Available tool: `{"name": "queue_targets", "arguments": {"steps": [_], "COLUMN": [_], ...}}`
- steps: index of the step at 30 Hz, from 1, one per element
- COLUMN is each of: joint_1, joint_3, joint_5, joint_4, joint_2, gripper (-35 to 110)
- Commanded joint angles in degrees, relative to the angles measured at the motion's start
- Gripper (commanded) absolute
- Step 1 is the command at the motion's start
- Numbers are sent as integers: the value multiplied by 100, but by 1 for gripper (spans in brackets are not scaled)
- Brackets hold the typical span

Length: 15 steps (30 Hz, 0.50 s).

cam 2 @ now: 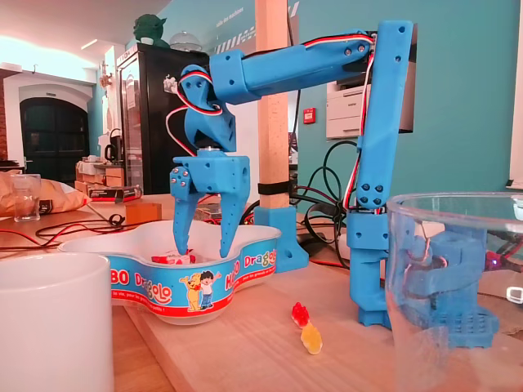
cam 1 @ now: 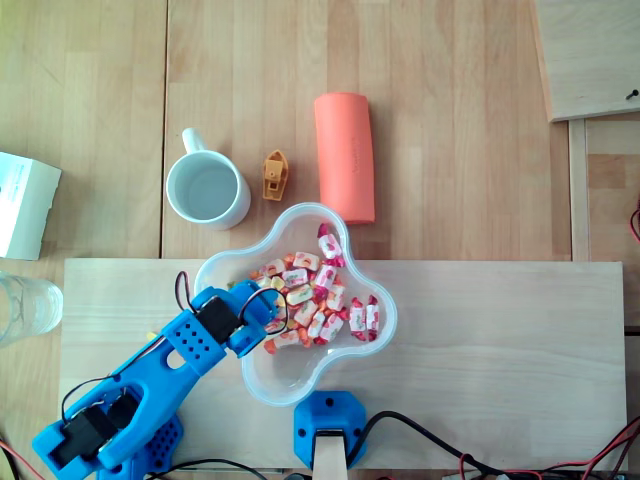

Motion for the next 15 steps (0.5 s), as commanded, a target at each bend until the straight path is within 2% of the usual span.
{"name": "queue_targets", "arguments": {"steps": [1, 15], "joint_1": [70, 70], "joint_3": [-53, -44], "joint_5": [-9, 35], "joint_4": [9, 9], "joint_2": [88, 79], "gripper": [27, 27]}}
